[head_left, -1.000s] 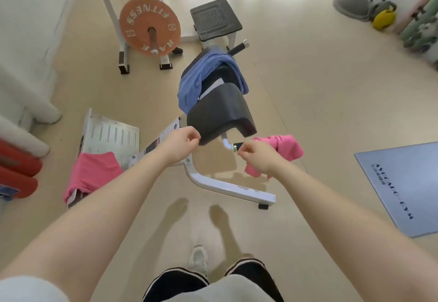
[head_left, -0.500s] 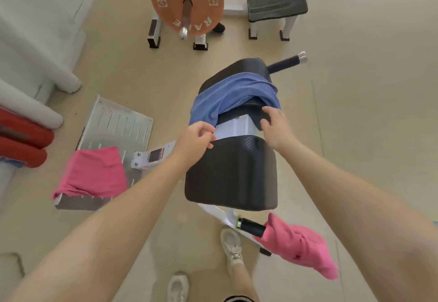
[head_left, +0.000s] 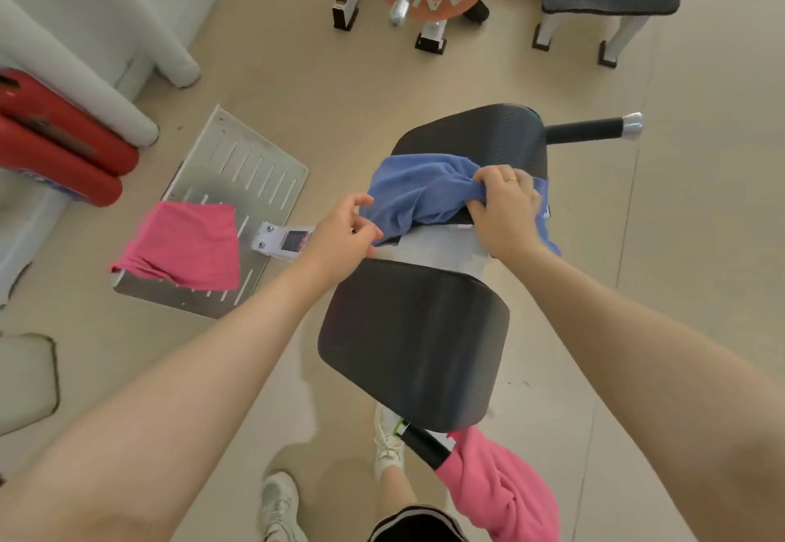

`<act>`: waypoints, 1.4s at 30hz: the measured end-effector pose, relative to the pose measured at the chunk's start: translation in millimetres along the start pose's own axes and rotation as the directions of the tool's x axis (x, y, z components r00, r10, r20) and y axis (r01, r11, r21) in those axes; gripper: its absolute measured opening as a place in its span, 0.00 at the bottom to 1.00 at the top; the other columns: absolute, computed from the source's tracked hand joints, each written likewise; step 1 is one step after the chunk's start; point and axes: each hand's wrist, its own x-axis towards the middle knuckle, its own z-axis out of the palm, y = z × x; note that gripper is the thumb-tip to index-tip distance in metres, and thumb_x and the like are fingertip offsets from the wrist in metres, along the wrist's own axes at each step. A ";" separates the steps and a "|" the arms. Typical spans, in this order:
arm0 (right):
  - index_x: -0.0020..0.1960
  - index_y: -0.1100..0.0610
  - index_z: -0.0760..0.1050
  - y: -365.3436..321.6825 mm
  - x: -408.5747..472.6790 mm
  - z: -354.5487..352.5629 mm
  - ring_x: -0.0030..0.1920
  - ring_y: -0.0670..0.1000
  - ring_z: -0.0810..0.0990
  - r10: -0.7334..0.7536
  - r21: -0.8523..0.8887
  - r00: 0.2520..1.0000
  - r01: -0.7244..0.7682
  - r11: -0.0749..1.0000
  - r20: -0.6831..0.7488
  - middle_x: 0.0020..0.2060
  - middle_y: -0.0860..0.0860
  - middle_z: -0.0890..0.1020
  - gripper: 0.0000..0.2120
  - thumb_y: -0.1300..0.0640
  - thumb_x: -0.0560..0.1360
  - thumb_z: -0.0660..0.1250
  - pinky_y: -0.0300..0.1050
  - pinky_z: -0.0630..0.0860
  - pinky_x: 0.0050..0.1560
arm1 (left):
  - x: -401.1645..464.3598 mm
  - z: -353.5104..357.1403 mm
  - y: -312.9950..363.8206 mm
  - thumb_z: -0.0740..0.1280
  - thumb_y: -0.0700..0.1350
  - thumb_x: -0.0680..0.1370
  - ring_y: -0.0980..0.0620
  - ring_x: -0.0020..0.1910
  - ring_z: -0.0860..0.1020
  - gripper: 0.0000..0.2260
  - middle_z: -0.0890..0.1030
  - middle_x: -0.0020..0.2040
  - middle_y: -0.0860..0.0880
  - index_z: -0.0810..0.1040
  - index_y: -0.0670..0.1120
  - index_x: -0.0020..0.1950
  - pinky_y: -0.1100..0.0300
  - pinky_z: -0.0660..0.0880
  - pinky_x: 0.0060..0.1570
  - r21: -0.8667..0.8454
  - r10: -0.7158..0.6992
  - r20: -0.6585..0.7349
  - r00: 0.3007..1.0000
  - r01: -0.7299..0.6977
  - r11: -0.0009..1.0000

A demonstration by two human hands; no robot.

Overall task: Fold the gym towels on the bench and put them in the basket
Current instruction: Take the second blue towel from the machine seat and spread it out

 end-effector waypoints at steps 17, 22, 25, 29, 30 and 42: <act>0.38 0.54 0.67 -319.5 -156.4 -2.8 0.34 0.45 0.73 -0.671 0.701 0.502 0.164 0.694 0.546 0.33 0.50 0.72 0.11 0.67 0.71 0.66 0.38 0.73 0.37 | -251.4 -181.8 -107.6 0.64 0.43 0.77 0.55 0.38 0.70 0.06 0.71 0.37 0.46 0.69 0.45 0.41 0.64 0.67 0.40 -0.265 -0.113 -0.482 0.869 -0.021 0.964; 0.41 0.56 0.66 -399.3 -257.1 37.5 0.37 0.49 0.69 -0.633 0.386 0.209 0.638 0.666 0.746 0.35 0.49 0.70 0.13 0.57 0.68 0.71 0.42 0.65 0.37 | -382.5 -219.4 -189.4 0.60 0.41 0.80 0.65 0.31 0.72 0.07 0.73 0.36 0.52 0.69 0.48 0.42 0.71 0.69 0.35 -0.283 -0.190 -0.626 0.756 0.006 0.959; 0.36 0.55 0.63 -440.3 -332.4 67.2 0.34 0.49 0.65 -0.644 0.322 0.186 0.744 0.586 0.742 0.32 0.48 0.66 0.17 0.54 0.67 0.73 0.42 0.60 0.33 | -464.1 -235.6 -240.0 0.62 0.42 0.79 0.57 0.33 0.70 0.05 0.73 0.35 0.52 0.72 0.48 0.43 0.64 0.68 0.37 -0.270 -0.211 -0.648 0.731 0.038 0.962; 0.35 0.54 0.64 -494.6 -439.3 114.6 0.35 0.50 0.68 -0.584 0.240 0.146 0.812 0.531 0.799 0.32 0.48 0.68 0.17 0.50 0.68 0.72 0.41 0.62 0.32 | -565.8 -254.6 -300.5 0.62 0.43 0.79 0.63 0.37 0.75 0.06 0.79 0.40 0.54 0.76 0.51 0.46 0.69 0.72 0.40 -0.222 -0.190 -0.695 0.693 0.044 0.974; 0.37 0.55 0.65 -508.5 -466.3 126.7 0.35 0.50 0.68 -0.577 0.235 0.121 0.832 0.503 0.807 0.33 0.48 0.70 0.16 0.49 0.68 0.72 0.40 0.63 0.32 | -589.6 -258.2 -314.7 0.61 0.43 0.79 0.63 0.39 0.76 0.07 0.80 0.42 0.55 0.77 0.52 0.46 0.70 0.72 0.41 -0.213 -0.194 -0.707 0.680 0.056 0.975; 0.46 0.57 0.72 -667.4 -673.6 211.2 0.39 0.48 0.73 -0.724 0.534 -0.175 0.790 0.302 0.668 0.40 0.48 0.75 0.10 0.55 0.70 0.70 0.43 0.72 0.41 | -756.1 -313.5 -471.4 0.58 0.40 0.80 0.61 0.39 0.72 0.06 0.75 0.40 0.57 0.74 0.48 0.48 0.74 0.68 0.37 -0.432 -0.423 -0.892 0.157 -0.027 0.901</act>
